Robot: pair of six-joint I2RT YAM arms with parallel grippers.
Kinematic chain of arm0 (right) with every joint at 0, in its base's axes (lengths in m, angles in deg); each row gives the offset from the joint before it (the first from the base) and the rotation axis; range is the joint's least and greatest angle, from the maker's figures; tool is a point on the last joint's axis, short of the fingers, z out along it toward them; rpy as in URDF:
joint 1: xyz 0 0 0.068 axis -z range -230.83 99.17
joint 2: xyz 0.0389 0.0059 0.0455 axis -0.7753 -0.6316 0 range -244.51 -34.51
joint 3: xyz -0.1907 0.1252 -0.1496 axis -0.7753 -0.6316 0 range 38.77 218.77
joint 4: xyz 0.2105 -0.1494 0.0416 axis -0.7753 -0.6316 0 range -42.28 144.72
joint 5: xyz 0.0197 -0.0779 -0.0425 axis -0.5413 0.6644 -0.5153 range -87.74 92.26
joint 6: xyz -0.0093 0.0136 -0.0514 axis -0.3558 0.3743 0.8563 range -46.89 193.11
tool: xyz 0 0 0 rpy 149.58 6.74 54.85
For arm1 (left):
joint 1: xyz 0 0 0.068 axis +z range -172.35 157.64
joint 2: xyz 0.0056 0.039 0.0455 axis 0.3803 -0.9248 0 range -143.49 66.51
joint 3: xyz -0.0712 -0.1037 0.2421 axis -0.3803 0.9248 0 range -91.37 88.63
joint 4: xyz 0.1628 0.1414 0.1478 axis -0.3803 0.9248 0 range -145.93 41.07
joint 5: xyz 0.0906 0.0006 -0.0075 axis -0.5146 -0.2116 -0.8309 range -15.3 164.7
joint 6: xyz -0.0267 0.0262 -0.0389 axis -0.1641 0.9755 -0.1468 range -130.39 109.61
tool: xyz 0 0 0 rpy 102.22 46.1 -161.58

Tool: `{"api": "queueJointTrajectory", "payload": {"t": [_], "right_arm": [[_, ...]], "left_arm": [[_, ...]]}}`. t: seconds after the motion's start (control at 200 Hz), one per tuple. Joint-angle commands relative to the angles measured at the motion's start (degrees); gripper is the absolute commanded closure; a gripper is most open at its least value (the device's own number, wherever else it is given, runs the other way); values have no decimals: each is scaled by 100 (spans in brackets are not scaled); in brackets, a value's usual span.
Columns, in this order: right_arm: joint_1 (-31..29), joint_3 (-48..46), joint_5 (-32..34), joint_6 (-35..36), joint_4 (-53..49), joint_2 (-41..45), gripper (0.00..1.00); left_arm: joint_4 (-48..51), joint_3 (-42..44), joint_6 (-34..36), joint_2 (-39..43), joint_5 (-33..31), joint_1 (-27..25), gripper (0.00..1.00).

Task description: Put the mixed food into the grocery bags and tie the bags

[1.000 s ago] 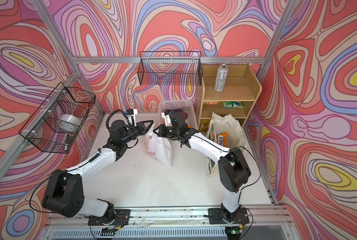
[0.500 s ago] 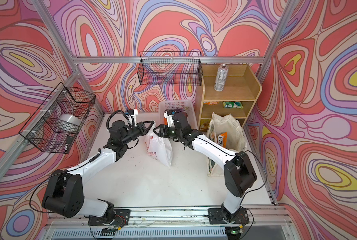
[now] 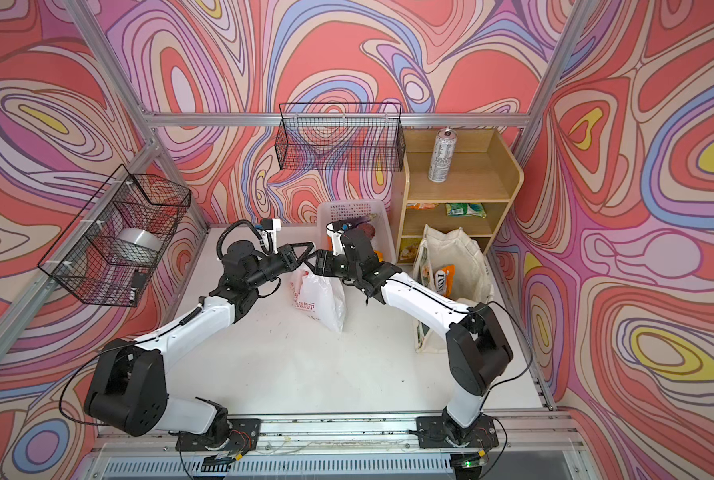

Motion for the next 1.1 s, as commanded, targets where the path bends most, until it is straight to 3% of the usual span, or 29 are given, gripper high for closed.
{"api": "queueJointTrajectory", "payload": {"t": [0.0, 0.21, 0.295, 0.381, 0.496, 0.796, 1.092], "right_arm": [[-80, 175, 178, 106, 74, -161, 43], [-81, 301, 407, 37, 193, -450, 45], [-81, 392, 461, 19, 192, -516, 51], [-72, 430, 549, 1, 191, -531, 71], [-26, 430, 641, -32, 209, -484, 100], [153, 286, 536, -86, 257, -251, 100], [366, 61, 219, -109, 371, 101, 100]], "left_arm": [[17, -263, -62, 19, 132, -113, 98], [80, -309, -106, 0, 198, -158, 97], [64, -291, -147, -11, 227, -159, 96], [72, -282, -181, -18, 225, -165, 91], [63, -312, -229, 16, 161, -159, 74], [282, -502, -153, 355, -64, -55, 54], [937, -76, 496, 986, -294, 548, 42]]}}
